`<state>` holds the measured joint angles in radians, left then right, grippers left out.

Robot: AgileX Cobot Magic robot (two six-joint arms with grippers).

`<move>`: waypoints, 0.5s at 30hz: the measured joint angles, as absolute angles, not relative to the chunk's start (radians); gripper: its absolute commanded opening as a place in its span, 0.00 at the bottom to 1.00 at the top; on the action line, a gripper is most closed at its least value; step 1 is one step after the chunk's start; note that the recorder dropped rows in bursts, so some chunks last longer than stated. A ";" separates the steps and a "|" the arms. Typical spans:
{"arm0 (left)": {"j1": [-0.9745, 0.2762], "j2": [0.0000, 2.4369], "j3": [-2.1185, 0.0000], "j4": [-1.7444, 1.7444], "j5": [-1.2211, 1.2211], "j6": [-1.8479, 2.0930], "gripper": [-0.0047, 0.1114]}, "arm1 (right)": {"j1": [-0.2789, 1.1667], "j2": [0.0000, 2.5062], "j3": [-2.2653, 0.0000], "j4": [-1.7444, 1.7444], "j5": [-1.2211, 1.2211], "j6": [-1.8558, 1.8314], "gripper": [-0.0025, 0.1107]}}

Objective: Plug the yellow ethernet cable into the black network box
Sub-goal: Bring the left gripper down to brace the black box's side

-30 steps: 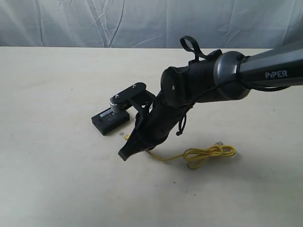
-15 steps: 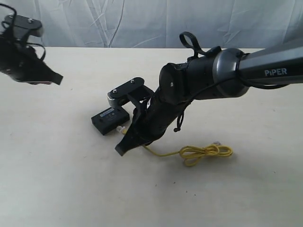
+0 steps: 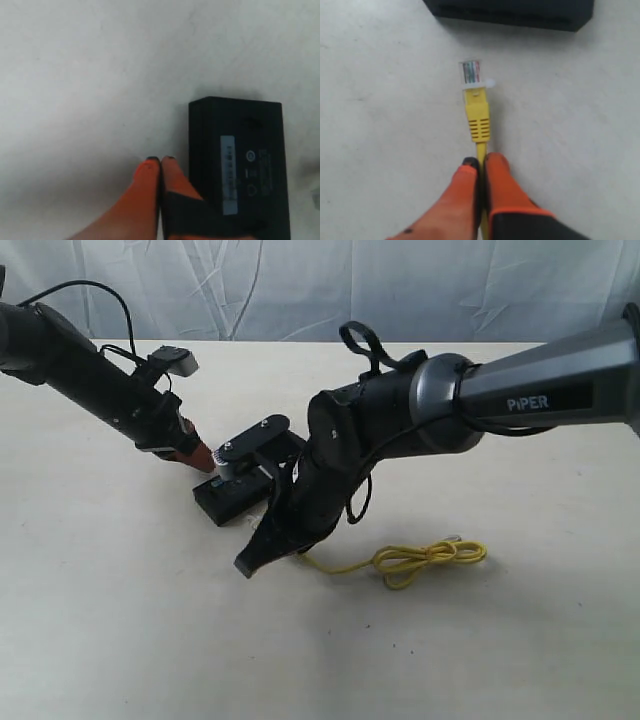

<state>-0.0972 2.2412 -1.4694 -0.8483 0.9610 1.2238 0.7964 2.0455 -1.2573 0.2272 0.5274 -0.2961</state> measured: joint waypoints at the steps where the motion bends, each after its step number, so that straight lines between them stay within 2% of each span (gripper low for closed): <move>1: -0.097 2.253 -1.469 -0.858 0.985 1.230 0.04 | 0.812 2.052 -1.259 0.204 0.513 -0.294 0.01; 15: -0.097 2.272 -1.471 -0.864 1.037 1.208 0.04 | 0.829 2.091 -1.259 0.180 0.394 -0.284 0.01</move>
<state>-0.0972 2.2719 -1.4711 -0.8638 1.0370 1.2081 0.8291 2.0907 -1.2589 0.1798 0.3939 -0.2838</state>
